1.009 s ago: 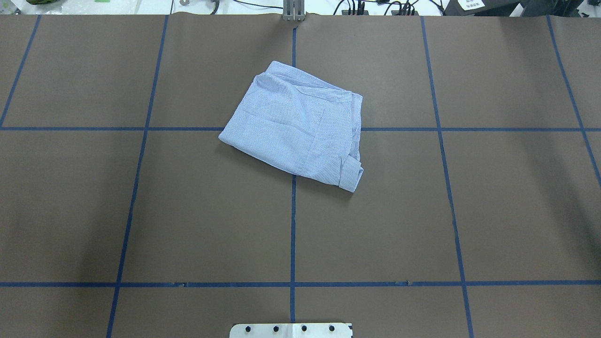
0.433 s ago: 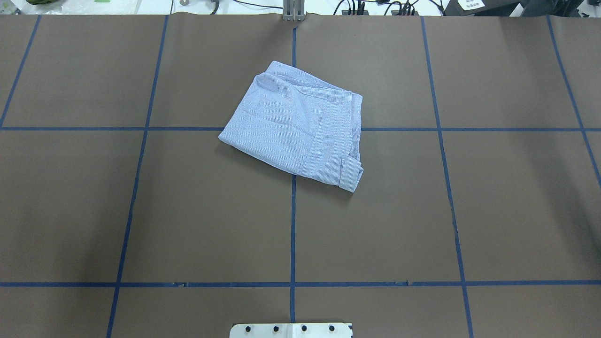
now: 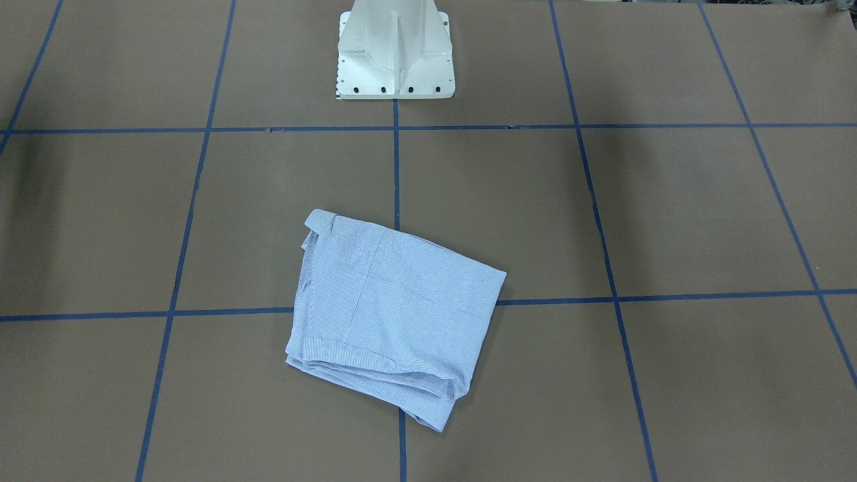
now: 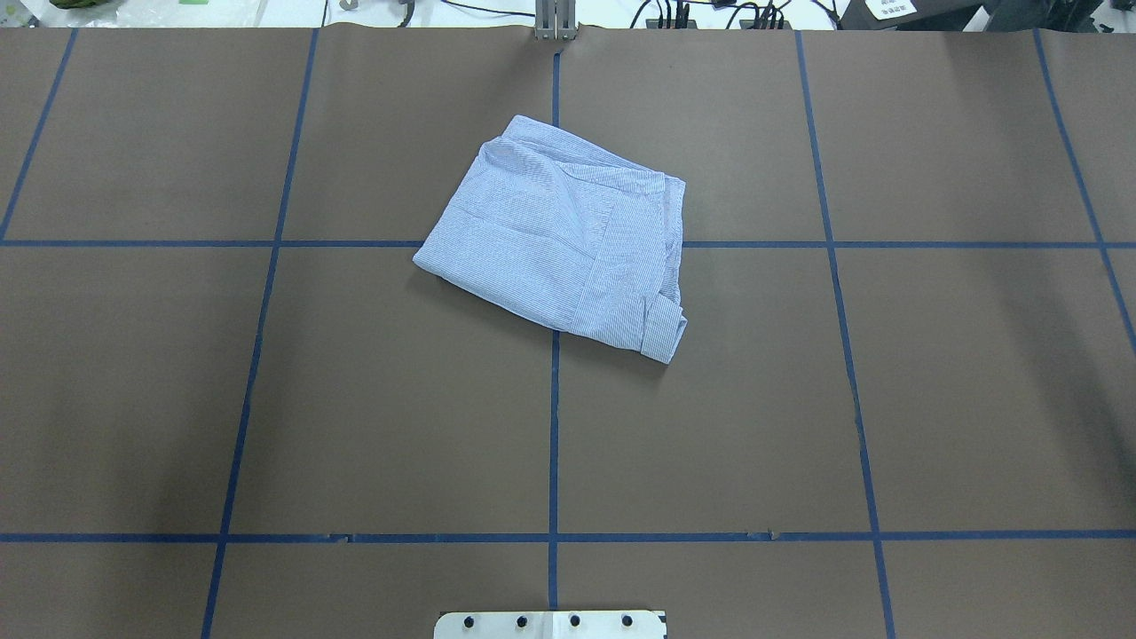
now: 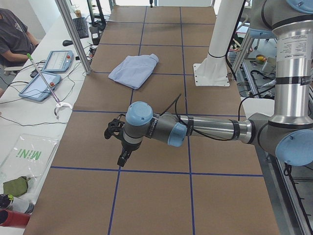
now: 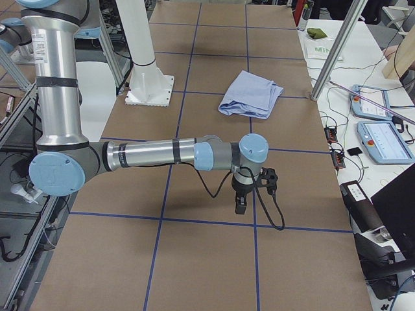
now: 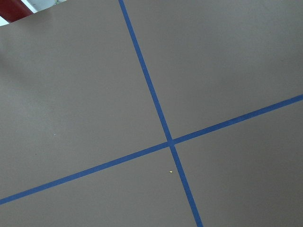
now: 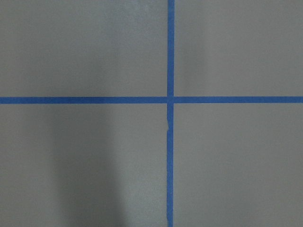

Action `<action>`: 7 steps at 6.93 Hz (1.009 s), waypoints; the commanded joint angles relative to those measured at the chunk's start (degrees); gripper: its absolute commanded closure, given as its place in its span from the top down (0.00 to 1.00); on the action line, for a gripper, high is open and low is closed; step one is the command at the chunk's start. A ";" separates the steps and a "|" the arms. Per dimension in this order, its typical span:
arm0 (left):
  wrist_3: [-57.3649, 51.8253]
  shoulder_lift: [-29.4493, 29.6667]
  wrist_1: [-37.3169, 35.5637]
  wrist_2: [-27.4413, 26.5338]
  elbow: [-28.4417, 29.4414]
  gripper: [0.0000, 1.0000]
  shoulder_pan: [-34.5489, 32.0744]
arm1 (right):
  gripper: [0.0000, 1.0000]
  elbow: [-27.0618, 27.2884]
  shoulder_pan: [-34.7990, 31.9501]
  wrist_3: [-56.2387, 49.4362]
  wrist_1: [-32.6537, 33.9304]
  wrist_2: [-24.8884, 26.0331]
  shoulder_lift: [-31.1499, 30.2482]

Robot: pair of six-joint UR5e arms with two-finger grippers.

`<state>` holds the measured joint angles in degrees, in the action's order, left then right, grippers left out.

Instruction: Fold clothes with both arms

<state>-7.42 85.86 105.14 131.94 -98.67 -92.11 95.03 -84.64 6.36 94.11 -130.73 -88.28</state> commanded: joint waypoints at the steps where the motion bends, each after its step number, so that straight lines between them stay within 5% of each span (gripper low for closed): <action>1: 0.04 -0.17 -0.02 -0.02 -0.21 0.99 0.00 | 1.00 -0.19 0.00 0.05 0.02 0.03 0.04; 7: 0.39 -0.43 -0.02 -0.11 -0.03 0.99 0.00 | 1.00 -0.90 0.00 0.14 0.02 -0.05 -0.05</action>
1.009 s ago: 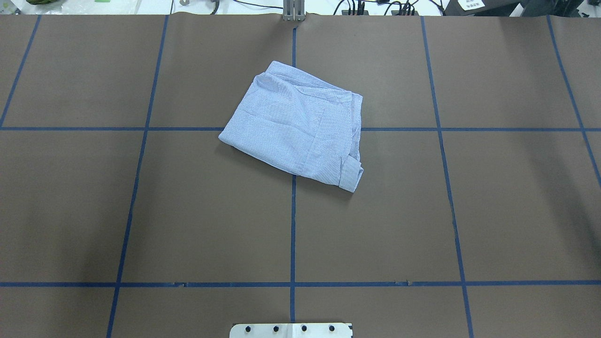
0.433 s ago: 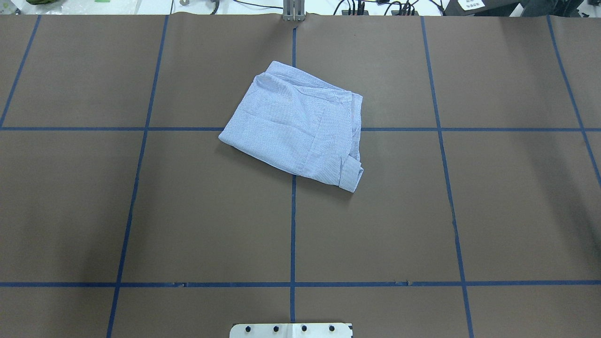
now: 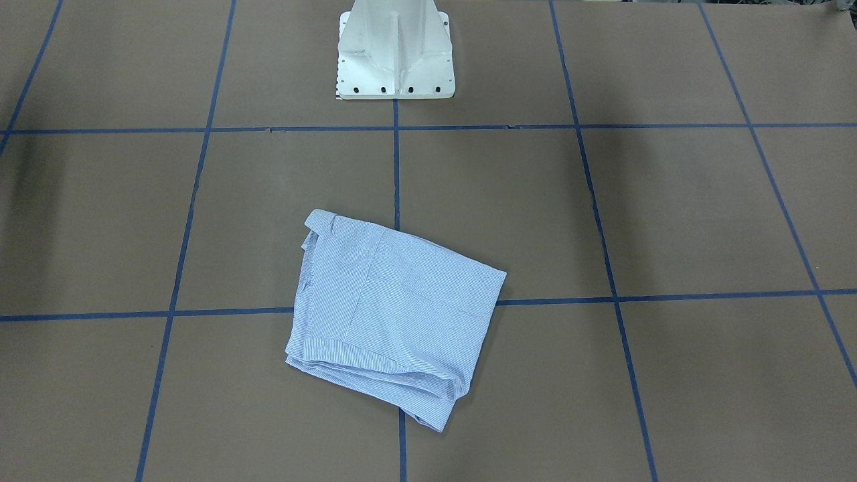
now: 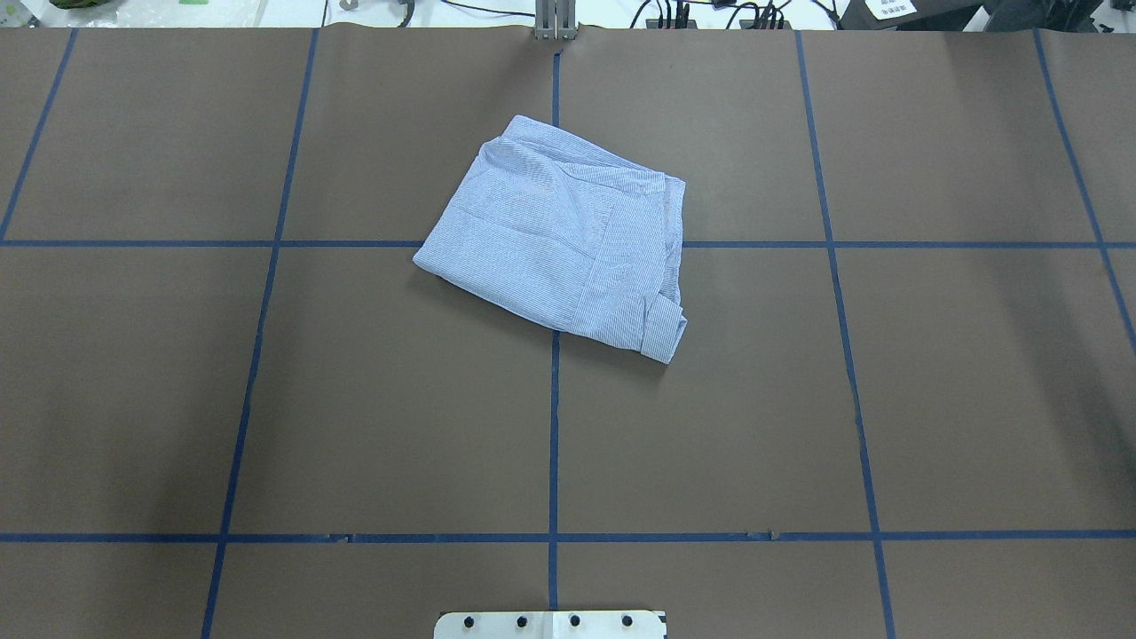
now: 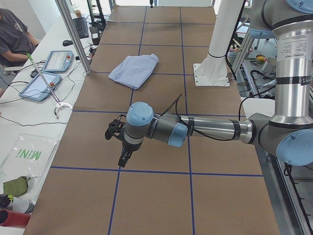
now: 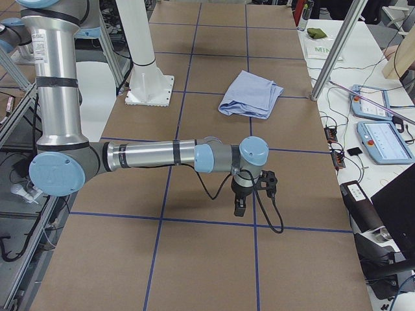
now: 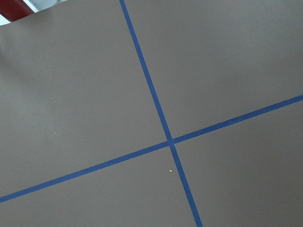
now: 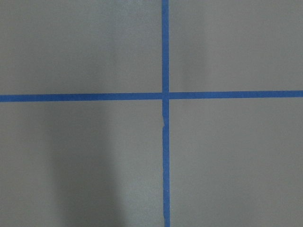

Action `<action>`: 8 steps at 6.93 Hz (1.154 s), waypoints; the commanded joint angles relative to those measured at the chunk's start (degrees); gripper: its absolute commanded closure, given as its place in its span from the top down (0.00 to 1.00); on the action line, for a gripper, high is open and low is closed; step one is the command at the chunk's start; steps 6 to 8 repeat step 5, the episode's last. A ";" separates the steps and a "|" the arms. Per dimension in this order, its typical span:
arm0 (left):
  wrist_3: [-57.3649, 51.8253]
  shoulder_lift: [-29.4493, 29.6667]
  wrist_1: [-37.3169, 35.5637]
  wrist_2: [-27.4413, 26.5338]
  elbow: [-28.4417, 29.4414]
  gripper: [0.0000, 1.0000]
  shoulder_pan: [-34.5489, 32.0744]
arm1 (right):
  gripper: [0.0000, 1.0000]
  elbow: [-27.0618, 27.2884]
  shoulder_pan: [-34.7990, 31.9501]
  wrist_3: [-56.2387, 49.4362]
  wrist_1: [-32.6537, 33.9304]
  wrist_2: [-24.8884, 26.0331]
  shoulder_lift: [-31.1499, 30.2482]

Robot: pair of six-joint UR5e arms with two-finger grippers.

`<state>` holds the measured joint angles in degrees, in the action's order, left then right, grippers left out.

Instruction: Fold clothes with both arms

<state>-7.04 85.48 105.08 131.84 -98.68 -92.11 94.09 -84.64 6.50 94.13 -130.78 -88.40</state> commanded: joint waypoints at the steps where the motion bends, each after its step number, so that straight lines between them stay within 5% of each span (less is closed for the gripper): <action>1: 0.01 -0.05 0.04 0.00 0.24 0.99 0.00 | 1.00 0.04 0.00 0.09 0.00 0.00 -0.02; 8: 0.01 -0.14 -0.49 0.09 -0.11 0.99 0.00 | 1.00 0.21 0.00 0.09 0.00 -0.35 0.07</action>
